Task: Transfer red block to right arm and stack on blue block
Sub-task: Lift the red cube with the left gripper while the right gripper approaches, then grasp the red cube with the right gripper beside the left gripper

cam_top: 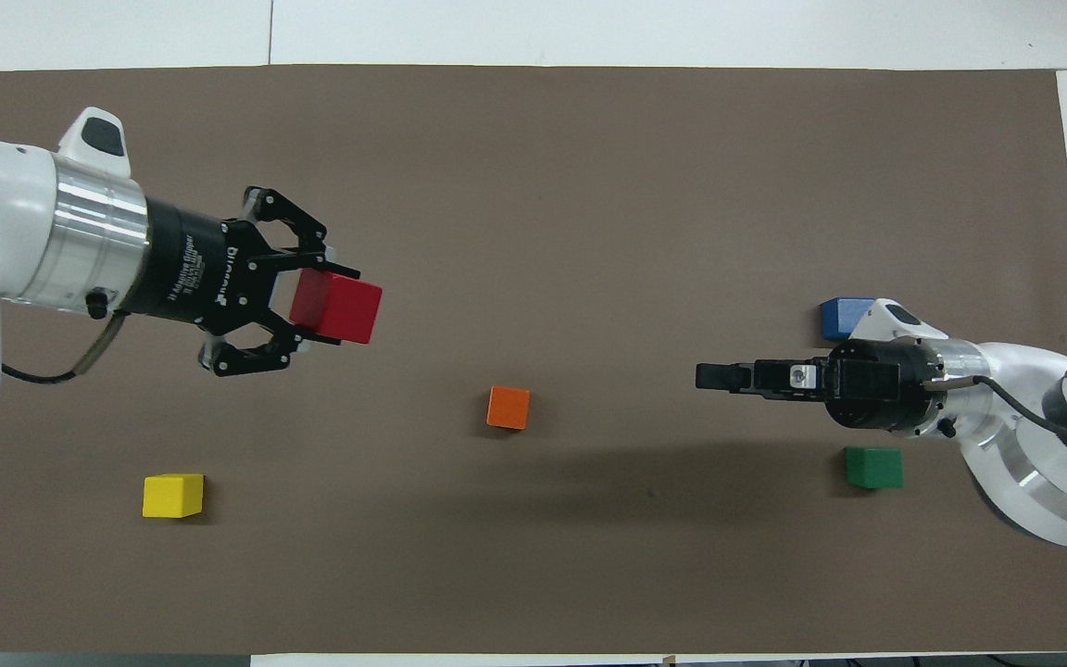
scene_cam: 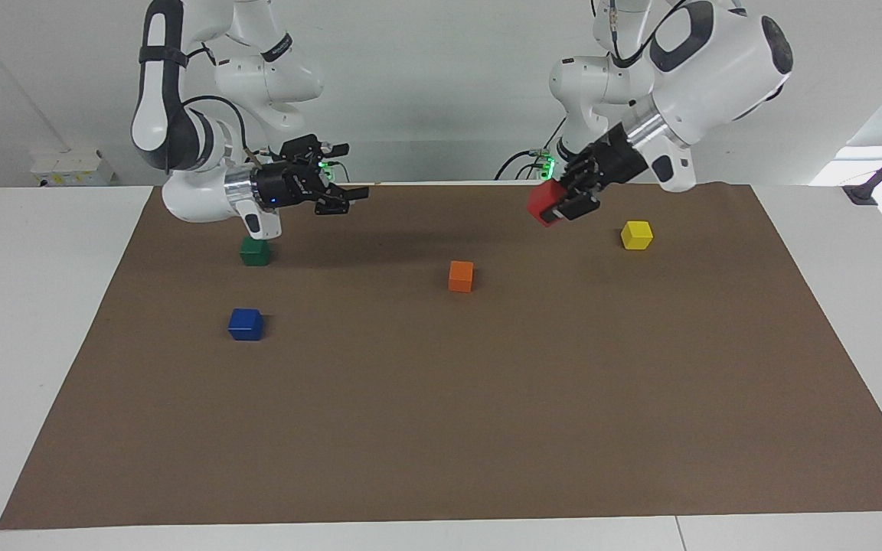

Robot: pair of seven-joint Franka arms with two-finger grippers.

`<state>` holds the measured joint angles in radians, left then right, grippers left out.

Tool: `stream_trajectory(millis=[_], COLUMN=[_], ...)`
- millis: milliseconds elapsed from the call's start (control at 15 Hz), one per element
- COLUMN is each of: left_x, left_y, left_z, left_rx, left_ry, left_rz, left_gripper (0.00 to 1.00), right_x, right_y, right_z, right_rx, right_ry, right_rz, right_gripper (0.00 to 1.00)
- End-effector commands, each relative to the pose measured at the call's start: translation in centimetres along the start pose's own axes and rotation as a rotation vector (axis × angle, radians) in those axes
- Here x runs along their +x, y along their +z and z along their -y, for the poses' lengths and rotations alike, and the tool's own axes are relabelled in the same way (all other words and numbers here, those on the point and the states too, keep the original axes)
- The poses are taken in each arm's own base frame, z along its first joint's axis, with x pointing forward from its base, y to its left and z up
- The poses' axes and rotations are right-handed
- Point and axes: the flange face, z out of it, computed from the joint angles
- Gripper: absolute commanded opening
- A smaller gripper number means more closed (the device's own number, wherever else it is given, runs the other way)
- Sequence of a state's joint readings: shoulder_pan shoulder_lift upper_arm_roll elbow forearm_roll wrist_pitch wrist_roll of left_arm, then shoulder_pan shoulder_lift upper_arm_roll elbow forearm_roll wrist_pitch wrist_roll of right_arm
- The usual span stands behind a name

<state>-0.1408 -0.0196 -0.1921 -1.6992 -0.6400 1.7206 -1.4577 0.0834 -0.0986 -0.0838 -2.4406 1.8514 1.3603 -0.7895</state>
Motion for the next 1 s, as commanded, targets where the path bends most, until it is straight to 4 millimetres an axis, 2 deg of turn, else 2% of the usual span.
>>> stream_trajectory(millis=[0,133,267,400,533,600,733,933], left_x=[-6.9,-10.3,-13.0,-14.2,-14.5,-14.9,-15.7,-16.1], left_y=[3.6,5.6,7.4,8.6,9.6,10.7,12.3,13.2], left_z=[0.4,0.6,1.6,2.3,3.2,3.9,5.5,6.5], left_rx=[-0.042,-0.074,-0.056,-0.036,-0.042,-0.051,-0.053,-0.039], left_ry=[-0.194,-0.316,-0.300,-0.331,-0.342,-0.338,-0.330,-0.320], left_rz=[0.043,0.072,0.079,0.083,0.078,0.074,0.064,0.055], left_gripper=[0.00,0.00,0.00,0.00,0.00,0.00,0.00,0.00], right_x=[-1.5,-2.1,-3.0,-3.7,-4.2,-4.2,-3.9,-3.7], right_y=[0.5,0.8,1.3,2.0,3.6,4.3,5.0,5.4], right_z=[-2.7,-5.2,-7.1,-8.5,-10.3,-10.8,-11.0,-10.9], right_rx=[0.187,0.283,0.348,0.391,0.490,0.509,0.497,0.503], right_ry=[-0.013,-0.042,-0.038,-0.013,0.020,0.021,0.013,0.003], right_rz=[0.022,0.057,0.086,0.109,0.098,0.092,0.080,0.070], right_gripper=[1.00,1.00,1.00,1.00,1.00,1.00,1.00,1.00])
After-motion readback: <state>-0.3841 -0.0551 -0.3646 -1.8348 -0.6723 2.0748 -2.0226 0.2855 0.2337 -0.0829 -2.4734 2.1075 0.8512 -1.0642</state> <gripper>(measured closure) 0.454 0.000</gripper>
